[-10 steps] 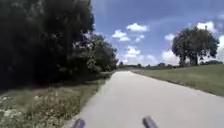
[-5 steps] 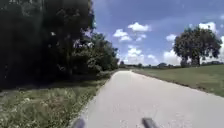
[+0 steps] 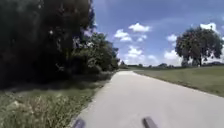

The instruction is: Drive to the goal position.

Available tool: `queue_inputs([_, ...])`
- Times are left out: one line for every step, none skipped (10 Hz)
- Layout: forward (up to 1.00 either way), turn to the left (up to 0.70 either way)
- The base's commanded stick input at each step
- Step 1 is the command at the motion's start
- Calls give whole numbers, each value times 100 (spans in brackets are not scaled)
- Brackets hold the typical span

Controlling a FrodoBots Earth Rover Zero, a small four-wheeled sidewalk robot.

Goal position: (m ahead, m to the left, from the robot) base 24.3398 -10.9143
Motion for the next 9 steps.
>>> queue_inputs([70, 0])
queue_inputs([70, 0])
queue_inputs([70, 0])
queue_inputs([70, 0])
queue_inputs([70, 0])
queue_inputs([70, 0])
queue_inputs([70, 0])
queue_inputs([70, 0])
queue_inputs([70, 0])
